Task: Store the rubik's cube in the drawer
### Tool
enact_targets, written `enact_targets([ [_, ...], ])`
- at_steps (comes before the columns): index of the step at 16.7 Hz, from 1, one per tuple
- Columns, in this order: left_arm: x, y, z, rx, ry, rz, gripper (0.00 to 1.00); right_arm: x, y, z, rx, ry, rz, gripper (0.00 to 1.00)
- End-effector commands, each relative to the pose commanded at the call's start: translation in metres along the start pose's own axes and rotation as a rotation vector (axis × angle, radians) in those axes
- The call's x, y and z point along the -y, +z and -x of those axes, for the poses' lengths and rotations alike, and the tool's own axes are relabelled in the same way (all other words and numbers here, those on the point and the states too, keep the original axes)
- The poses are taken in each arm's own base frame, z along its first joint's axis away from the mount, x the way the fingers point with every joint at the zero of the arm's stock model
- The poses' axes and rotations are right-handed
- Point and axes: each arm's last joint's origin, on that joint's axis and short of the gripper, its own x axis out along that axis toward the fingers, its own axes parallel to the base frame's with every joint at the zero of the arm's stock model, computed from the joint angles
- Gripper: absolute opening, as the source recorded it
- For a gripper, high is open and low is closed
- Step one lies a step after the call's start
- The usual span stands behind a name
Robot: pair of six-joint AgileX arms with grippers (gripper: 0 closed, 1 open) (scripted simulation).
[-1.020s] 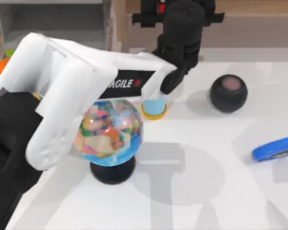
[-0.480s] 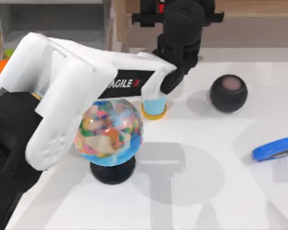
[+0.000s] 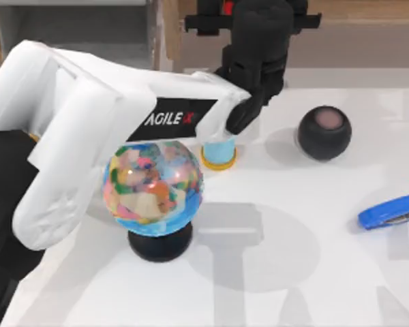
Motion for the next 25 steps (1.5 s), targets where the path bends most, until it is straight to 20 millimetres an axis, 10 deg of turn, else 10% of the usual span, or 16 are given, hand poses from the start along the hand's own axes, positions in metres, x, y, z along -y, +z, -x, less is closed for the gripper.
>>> enact_targets([
  [7,0.015,0.005,0.012,0.016,-0.033,0.006,0.00,0.000,0.000,0.000,0.000,0.000,0.000,1.00],
  [18,0.090,0.019,0.130,-0.097,-0.275,-0.197,0.00,0.000,0.000,0.000,0.000,0.000,0.000,1.00],
  [25,0.072,0.068,0.154,-0.288,-0.362,-0.481,0.00,0.000,0.000,0.000,0.000,0.000,0.000,1.00],
])
